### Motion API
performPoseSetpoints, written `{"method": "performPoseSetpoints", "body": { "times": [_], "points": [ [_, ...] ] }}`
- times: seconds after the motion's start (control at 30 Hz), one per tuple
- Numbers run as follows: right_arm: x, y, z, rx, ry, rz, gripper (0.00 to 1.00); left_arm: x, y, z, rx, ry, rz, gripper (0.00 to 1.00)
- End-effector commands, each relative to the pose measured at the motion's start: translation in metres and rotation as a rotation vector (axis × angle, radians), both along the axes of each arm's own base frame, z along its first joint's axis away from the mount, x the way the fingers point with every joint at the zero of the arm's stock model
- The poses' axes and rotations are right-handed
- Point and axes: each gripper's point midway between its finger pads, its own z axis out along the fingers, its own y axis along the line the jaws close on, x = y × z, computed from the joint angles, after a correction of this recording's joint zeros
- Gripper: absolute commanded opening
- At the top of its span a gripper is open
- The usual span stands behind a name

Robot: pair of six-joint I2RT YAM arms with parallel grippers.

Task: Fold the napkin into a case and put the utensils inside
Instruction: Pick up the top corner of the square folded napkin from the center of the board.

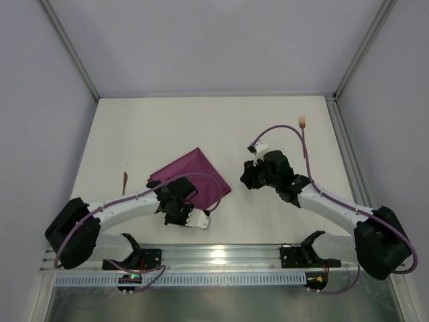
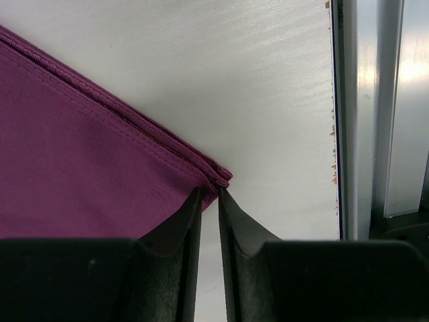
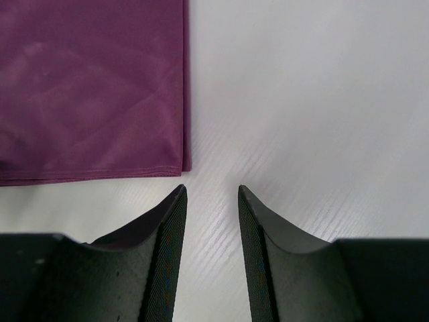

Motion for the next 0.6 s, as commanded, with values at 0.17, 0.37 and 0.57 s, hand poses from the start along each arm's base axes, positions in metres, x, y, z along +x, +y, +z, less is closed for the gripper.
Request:
{"method": "performPoseSetpoints", "body": {
  "times": [0.17,0.37,0.57],
  "points": [
    [0.0052,0.0029,0.0126,0.013,-0.048,0.004,0.41,0.0110,-0.0082,0.0064,-0.020,-0.038,0.000,0.10],
    [0.0043,0.0023,0.0125,0.013,-0.048,0.004,0.41,0.0119,-0.0092,0.0091,-0.020,-0.038,0.001,0.00],
    [0.0053,0.0027,0.0126,0.013,-0.047,0.003,0.41,0.0127,-0.0106,0.0130,-0.024,-0.036,0.018,0.00]
  ]
}}
